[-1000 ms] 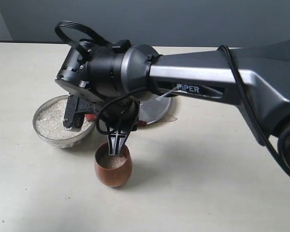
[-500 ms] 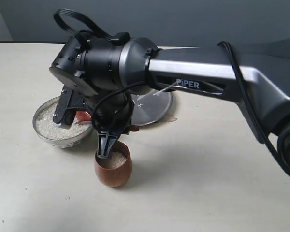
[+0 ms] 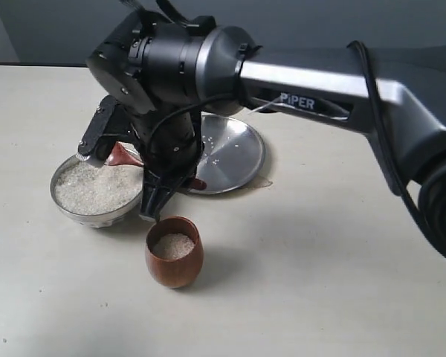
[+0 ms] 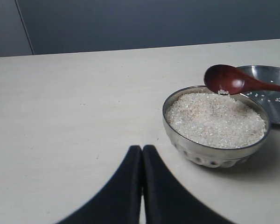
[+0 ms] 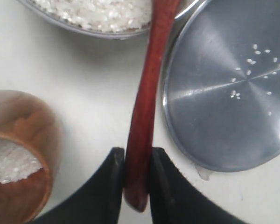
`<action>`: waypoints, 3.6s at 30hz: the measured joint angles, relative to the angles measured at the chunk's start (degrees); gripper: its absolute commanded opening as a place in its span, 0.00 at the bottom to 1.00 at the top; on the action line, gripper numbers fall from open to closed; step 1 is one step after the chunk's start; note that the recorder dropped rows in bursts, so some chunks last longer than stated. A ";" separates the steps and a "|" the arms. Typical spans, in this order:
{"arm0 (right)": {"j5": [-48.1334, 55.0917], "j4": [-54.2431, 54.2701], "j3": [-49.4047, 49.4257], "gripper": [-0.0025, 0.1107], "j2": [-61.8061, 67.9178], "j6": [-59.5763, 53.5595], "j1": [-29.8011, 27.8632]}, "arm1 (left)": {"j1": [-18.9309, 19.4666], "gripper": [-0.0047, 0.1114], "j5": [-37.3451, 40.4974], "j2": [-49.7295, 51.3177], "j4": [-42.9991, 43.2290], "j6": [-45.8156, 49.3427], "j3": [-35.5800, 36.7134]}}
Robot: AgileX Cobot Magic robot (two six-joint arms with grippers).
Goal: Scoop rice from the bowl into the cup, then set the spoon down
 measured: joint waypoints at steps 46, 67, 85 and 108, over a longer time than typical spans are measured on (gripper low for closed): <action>0.03 -24.40 0.00 0.02 5.31 10.11 8.86 | 0.00 0.04 0.00 0.00 0.00 0.00 0.00; -0.45 8.45 10.54 0.02 -12.97 20.61 -12.45 | 0.00 0.04 0.00 0.00 0.00 0.00 0.00; -19.25 15.01 50.07 0.02 -20.47 18.71 -18.61 | 0.00 0.04 0.00 0.00 0.00 0.00 0.00; -31.62 15.92 54.60 0.30 -19.75 18.30 -18.61 | 0.00 0.04 0.00 0.00 0.00 0.00 0.00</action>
